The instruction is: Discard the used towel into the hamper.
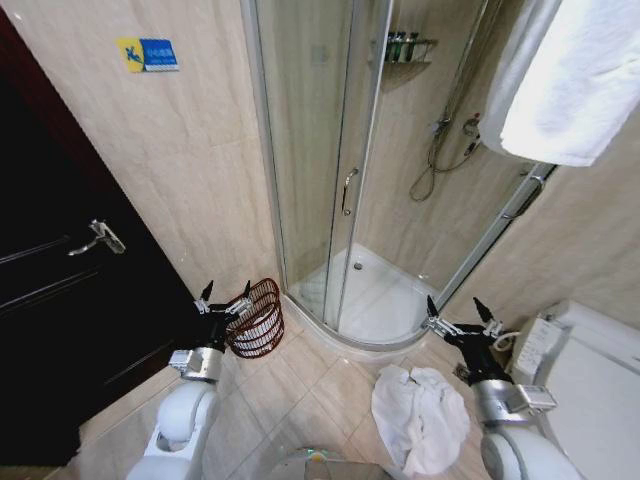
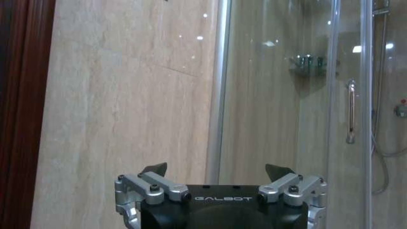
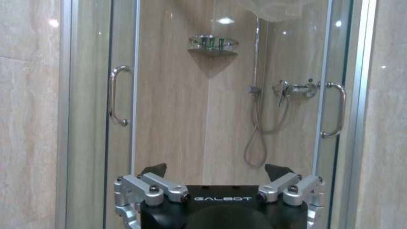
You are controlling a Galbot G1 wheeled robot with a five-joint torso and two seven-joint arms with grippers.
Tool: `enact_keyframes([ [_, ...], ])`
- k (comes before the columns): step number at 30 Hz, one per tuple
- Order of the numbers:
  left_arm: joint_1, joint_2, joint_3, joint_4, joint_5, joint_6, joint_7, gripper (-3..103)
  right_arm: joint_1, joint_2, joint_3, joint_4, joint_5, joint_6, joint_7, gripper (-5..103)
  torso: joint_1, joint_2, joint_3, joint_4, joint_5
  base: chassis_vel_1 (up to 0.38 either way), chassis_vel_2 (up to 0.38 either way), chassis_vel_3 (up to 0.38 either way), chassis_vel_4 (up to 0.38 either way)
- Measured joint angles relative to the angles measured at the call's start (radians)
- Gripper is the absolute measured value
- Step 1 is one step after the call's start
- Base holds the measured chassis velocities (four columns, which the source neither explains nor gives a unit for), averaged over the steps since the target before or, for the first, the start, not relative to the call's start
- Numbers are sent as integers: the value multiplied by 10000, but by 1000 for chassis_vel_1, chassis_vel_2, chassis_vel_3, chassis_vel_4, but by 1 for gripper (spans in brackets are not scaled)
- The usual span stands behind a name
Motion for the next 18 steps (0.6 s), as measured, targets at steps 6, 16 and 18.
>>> enact_keyframes([
  [6,4,3,6,0,8,57,0,100,45,-4,-11,1,-5,-24,-16,100,0,0,0,4,-1,-16,-12,25,31],
  [16,84,3,-26,2,11,67,7,100,28,-6,-1,-8,-4,24,-50,100,1,0,0,3,1,-92,-97,82,90],
  [18,94,-1,-27,1,12,67,8,100,24,-10,8,-7,-3,37,-52,100,0,1,-1,4,1,-78,-89,68,85],
])
